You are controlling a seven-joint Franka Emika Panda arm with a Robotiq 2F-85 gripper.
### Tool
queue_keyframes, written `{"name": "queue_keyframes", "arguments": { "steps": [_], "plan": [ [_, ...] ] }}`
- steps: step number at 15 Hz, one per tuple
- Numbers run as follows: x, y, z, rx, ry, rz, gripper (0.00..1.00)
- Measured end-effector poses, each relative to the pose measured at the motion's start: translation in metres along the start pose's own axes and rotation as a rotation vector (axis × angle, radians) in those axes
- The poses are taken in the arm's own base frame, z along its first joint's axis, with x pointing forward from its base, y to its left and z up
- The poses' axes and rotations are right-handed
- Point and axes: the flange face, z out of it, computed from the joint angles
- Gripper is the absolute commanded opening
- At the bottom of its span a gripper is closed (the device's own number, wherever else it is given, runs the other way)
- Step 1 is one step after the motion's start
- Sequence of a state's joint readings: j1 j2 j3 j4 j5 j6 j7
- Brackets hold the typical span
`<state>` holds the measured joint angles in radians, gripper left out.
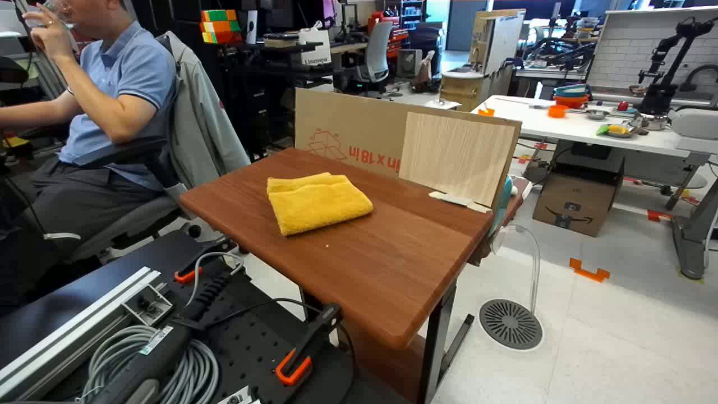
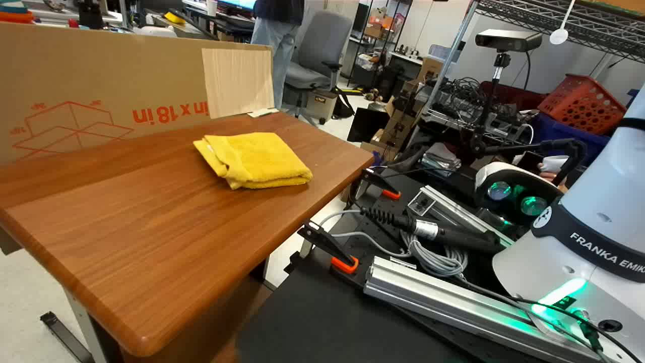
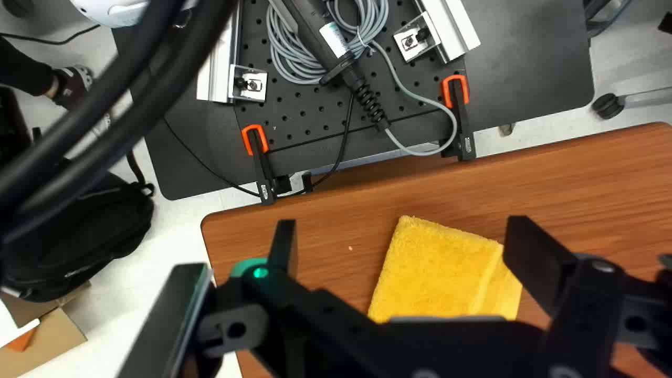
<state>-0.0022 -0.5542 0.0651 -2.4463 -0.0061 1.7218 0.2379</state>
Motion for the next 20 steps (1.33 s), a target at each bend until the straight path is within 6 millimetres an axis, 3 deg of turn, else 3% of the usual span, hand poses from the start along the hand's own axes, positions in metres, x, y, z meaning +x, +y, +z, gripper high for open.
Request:
{"name": "queue_keyframes", "arguments": {
  "steps": [12,14,17,20],
  "plan": [
    [0.002,-0.005,-0.005,0.002,0.021,-0.011,1.0],
    [0.007,-0.023,-0.016,0.008,0.075,-0.066,1.0],
    [0.024,-0.071,-0.027,0.031,0.115,-0.15,1.0],
    [0.055,-0.121,-0.018,0.031,0.116,-0.154,1.0]
  ]
}}
